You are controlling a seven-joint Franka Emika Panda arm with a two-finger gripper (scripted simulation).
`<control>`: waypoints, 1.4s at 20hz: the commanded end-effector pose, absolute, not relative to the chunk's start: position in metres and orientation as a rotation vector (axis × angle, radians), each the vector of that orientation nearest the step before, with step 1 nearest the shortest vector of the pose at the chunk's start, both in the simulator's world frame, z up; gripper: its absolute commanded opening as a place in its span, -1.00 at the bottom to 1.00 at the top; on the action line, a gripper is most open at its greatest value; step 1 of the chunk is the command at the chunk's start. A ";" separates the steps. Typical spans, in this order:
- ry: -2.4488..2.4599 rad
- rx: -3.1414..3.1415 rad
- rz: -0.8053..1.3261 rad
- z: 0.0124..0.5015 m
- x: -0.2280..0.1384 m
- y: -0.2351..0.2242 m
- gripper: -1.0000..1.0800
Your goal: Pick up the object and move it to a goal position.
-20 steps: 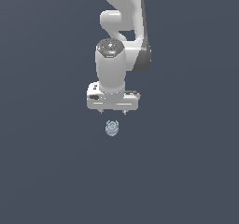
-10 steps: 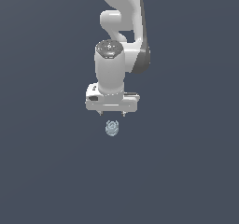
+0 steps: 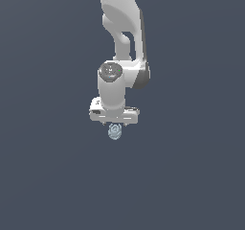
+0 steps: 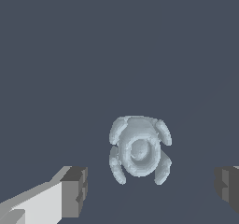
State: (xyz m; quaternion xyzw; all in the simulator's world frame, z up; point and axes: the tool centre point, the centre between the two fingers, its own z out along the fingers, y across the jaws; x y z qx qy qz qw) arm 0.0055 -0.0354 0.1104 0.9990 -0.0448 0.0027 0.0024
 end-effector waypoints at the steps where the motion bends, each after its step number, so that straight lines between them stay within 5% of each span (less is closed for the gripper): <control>1: -0.160 3.136 0.004 0.099 0.005 -0.036 0.92; 24: -0.174 3.137 0.000 0.040 0.005 -0.037 0.92; 25: -0.174 3.137 0.000 0.040 0.005 -0.037 -1.00; 28: -0.174 3.137 0.000 0.040 0.005 -0.037 -1.00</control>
